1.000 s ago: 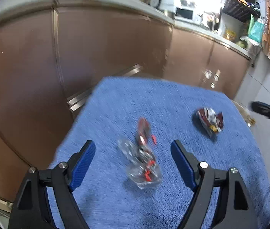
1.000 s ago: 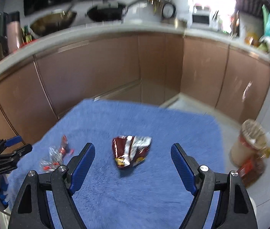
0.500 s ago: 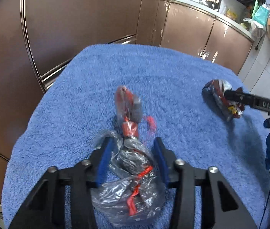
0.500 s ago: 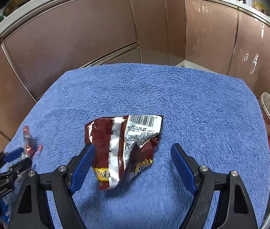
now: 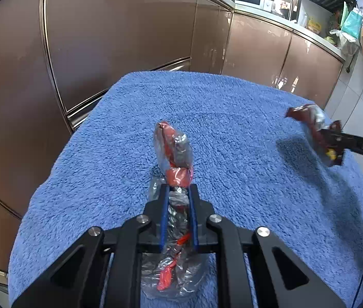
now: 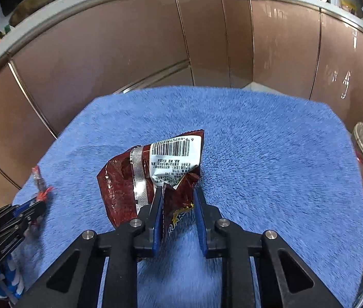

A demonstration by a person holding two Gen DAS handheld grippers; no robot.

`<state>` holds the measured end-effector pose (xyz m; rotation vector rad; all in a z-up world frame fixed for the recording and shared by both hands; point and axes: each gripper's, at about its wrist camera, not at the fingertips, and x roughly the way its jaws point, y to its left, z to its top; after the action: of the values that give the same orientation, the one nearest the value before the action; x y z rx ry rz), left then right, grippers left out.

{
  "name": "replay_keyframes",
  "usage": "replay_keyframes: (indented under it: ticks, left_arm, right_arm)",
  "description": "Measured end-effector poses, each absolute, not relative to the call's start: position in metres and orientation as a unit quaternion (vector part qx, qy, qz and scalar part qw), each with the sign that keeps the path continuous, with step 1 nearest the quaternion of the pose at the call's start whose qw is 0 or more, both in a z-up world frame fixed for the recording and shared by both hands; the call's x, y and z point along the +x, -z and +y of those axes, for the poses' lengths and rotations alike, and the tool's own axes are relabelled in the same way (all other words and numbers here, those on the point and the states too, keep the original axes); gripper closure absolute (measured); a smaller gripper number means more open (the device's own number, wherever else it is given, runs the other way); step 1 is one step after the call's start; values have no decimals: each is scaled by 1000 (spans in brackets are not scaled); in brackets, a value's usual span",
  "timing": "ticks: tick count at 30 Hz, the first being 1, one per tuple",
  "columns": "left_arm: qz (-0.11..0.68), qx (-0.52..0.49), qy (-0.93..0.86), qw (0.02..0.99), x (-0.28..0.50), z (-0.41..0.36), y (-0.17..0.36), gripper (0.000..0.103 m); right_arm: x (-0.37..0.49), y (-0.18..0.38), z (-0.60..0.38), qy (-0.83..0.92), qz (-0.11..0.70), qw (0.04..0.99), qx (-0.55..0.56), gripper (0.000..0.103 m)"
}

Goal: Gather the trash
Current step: 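Carry the wrapper and brown chip bag in both grippers over the bin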

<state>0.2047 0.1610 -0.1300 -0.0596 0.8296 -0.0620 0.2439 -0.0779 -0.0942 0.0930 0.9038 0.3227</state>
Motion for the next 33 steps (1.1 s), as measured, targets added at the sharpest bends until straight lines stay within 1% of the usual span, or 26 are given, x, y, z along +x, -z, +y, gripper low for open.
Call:
replay_keyframes:
  ticks: [5,8,14,19,22,25,29,33]
  left_arm:
    - [388,-29,37,921,195,156,108,90]
    - [372,-24,55,926,184,140,87,90]
    - [349,-9,109,931,163,89,54,90]
    - [339,0,175,925,154,27,33,90]
    - [338,9,221,915,151,-19,24,90]
    - [341,29,267,901,151,-70,19,90]
    - [352,61,325,876,153,-148,22,90]
    - [381,85,371,843,166,-225,35,90]
  right_arm:
    - [205,54,-102,-154,401,902,54,82]
    - [178,33,-125,-145,380,911,73,82]
    - [121,-8,-172,-105,332,933,89,82]
    - [69,-32,-213,-40,299,950,88,82]
    - [42,-32,-243,5,290,952,97,82]
    - [20,-20,-280,52,295,947,115,82]
    - [1,13,-327,116,316,930,149,82]
    - [-7,55,-367,177,348,905,169,82]
